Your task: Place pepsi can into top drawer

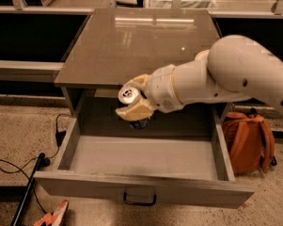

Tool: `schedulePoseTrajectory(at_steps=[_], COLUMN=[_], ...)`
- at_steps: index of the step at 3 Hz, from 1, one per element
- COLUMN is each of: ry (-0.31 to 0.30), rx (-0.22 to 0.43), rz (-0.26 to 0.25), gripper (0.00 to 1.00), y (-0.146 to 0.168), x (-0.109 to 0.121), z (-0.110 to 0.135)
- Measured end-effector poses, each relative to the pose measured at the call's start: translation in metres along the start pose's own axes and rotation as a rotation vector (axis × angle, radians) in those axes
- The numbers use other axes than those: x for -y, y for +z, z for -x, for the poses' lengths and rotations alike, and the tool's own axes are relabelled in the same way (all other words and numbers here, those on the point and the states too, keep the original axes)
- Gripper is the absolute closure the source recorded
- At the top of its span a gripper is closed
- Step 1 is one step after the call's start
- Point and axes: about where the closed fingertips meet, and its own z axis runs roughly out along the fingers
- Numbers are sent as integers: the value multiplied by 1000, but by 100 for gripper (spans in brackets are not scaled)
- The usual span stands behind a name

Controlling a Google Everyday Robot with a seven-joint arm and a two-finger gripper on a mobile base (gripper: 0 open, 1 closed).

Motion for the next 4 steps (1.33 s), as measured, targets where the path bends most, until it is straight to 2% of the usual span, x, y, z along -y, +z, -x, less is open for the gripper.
schedulePoseTrajectory(at_steps=[2, 3, 4], ry=[6, 70, 161], rx=[-6, 20, 67], rz=[9, 22, 43], gripper=[100, 100, 100], y=[2, 18, 45], x=[-7, -7, -6], z=[-6, -53, -116])
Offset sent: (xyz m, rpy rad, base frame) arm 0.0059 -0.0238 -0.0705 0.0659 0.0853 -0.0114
